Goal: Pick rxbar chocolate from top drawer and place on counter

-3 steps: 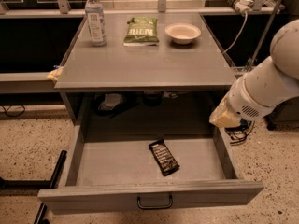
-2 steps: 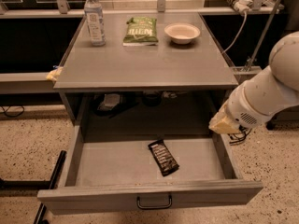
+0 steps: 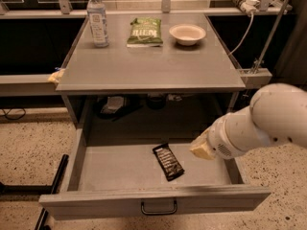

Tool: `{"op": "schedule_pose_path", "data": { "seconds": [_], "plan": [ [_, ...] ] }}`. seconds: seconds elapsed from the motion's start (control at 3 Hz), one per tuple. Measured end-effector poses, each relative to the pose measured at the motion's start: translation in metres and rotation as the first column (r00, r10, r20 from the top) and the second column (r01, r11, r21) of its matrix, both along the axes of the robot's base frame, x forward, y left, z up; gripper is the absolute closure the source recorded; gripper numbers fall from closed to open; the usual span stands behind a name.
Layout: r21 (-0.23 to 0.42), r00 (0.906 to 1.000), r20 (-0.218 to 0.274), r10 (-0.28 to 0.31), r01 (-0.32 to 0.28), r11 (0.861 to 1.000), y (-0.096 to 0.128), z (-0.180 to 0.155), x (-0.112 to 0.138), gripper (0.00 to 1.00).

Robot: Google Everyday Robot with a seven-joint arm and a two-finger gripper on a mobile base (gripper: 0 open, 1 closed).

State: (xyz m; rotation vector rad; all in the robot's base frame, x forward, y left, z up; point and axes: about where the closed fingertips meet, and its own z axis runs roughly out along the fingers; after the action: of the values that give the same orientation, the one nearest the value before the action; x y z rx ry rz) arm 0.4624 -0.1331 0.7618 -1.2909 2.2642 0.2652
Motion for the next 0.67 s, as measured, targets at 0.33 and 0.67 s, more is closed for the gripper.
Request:
{"op": "schedule_pose_path", "data": {
  "seconds": [0.33,0.67],
  "plan": [
    [0.018,0.9973,0.070,-0.020,0.019,1.000,0.0079,0.0050,0.0156,1.00],
    [0.018,0.9972,0.072,-0.021,0.020,1.000,0.0073,0.0056,0.0160,1.00]
  ]
}}
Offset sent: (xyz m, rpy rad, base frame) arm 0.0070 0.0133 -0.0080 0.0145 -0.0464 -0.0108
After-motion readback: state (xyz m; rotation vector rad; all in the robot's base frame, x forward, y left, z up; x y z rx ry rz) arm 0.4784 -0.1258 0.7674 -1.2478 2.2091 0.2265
